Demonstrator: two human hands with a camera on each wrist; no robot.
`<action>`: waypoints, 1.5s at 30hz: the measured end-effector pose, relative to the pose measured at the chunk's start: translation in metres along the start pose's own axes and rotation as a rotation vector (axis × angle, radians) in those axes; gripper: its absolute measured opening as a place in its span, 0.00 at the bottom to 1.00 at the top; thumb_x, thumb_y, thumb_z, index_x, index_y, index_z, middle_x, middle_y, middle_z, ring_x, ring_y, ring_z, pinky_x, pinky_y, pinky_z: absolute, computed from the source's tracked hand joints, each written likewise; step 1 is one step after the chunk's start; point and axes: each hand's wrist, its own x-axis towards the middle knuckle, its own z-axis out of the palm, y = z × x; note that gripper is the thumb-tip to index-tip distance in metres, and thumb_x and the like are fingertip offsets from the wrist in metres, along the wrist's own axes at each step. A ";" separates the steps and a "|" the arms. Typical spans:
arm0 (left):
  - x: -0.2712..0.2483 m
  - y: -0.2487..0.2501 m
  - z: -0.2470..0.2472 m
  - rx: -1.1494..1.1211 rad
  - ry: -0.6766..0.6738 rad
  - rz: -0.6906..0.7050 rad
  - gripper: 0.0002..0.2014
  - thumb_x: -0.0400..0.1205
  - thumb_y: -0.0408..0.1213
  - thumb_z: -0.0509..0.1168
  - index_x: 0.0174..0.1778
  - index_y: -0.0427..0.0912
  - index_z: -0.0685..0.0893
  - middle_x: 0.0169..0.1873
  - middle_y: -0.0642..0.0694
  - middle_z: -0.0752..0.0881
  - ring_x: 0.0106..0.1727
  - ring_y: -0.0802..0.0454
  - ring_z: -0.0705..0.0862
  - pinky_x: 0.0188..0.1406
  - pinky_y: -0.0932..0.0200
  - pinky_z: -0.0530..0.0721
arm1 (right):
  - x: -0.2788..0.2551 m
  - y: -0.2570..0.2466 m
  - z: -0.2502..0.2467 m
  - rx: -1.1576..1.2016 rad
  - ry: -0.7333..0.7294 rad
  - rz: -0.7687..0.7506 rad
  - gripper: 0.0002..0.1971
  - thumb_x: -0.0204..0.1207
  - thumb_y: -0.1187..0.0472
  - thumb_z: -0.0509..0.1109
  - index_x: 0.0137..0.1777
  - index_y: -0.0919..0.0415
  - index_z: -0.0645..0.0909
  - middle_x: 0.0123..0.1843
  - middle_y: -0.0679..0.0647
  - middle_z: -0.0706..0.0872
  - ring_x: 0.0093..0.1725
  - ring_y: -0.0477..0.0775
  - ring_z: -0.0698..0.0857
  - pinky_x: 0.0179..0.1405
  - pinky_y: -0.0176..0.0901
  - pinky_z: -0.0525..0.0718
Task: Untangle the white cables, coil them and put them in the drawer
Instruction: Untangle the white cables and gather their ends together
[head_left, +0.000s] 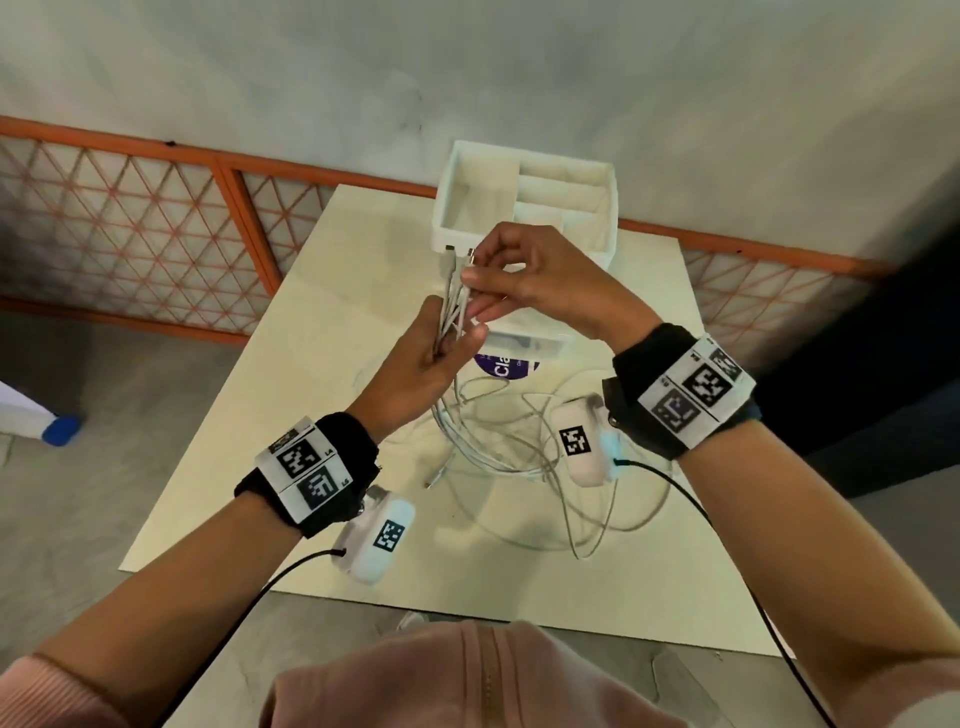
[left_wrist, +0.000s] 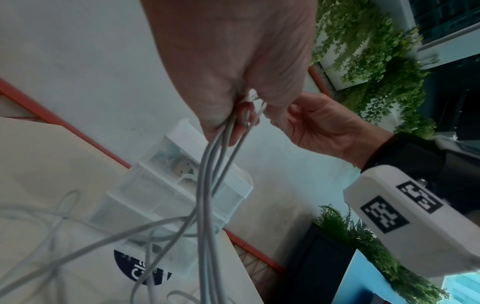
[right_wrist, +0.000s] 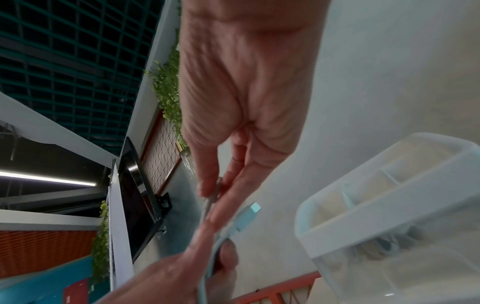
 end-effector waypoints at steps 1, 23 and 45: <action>0.001 0.000 0.001 0.024 -0.001 0.006 0.08 0.86 0.41 0.59 0.41 0.54 0.69 0.27 0.63 0.70 0.29 0.66 0.69 0.36 0.64 0.70 | 0.000 -0.001 0.001 0.002 0.015 0.007 0.09 0.74 0.64 0.73 0.48 0.67 0.78 0.40 0.60 0.85 0.39 0.60 0.92 0.46 0.49 0.91; -0.006 0.020 -0.033 -0.298 0.322 0.090 0.15 0.90 0.39 0.44 0.39 0.42 0.66 0.31 0.51 0.69 0.22 0.57 0.67 0.27 0.60 0.77 | -0.002 0.129 -0.003 -0.613 -0.324 0.241 0.11 0.84 0.64 0.59 0.55 0.73 0.77 0.48 0.50 0.83 0.45 0.48 0.81 0.53 0.41 0.75; 0.004 -0.012 -0.022 0.066 0.406 0.004 0.06 0.76 0.41 0.74 0.40 0.44 0.85 0.20 0.50 0.61 0.20 0.58 0.60 0.23 0.67 0.63 | 0.003 0.009 -0.007 -0.364 -0.146 -0.033 0.12 0.82 0.54 0.62 0.45 0.63 0.78 0.29 0.55 0.87 0.25 0.51 0.82 0.35 0.31 0.80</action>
